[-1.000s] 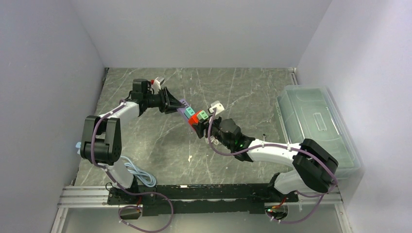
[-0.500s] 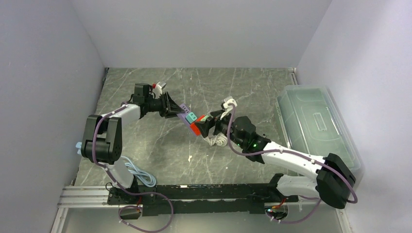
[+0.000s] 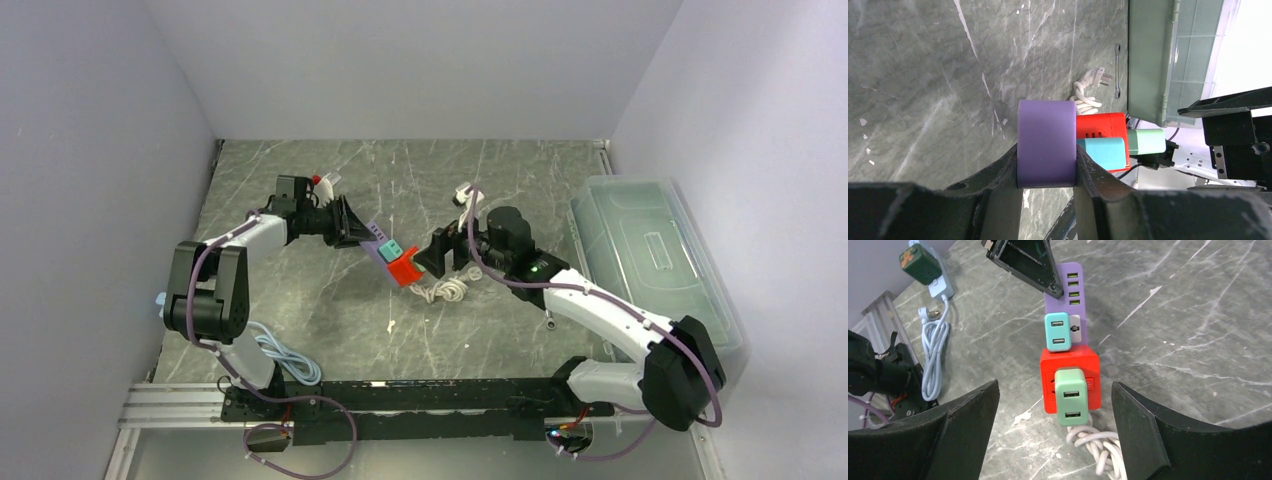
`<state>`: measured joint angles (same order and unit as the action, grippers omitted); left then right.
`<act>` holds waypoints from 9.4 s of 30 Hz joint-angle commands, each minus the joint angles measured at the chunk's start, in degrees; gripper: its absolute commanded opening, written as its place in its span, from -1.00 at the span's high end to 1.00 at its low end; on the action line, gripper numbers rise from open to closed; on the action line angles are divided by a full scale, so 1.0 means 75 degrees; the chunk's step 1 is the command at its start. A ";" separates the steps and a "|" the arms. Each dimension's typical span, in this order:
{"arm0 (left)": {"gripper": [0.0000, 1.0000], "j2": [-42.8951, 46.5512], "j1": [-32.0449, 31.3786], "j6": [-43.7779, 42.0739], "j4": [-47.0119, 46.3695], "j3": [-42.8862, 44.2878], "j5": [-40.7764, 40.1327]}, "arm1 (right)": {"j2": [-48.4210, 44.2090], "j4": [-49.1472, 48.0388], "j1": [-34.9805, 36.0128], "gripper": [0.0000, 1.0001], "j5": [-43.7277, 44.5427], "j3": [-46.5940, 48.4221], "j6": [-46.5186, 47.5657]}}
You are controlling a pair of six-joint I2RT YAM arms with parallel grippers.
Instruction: Pull the plug off the socket
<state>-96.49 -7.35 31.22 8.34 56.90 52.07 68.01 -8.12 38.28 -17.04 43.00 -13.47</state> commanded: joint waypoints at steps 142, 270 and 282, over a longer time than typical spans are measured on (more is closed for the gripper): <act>1.00 0.1209 -0.0244 -0.1164 0.1110 0.0872 0.0323 | 0.3641 0.4838 -0.2807 0.68 0.4738 0.2640 -0.0386; 1.00 -0.0056 0.0207 -0.1592 0.2567 0.1383 -0.0672 | 0.3064 0.1297 0.0645 1.00 -0.0324 0.2086 -0.0730; 1.00 -0.0002 0.0207 -0.1561 0.2544 0.1378 -0.0666 | 0.3281 0.2586 0.1290 1.00 0.1491 0.2921 -0.0682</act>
<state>-99.15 -4.84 17.82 27.27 66.13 44.12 90.70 9.98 46.39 -12.51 61.76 -18.50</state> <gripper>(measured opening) 0.392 0.341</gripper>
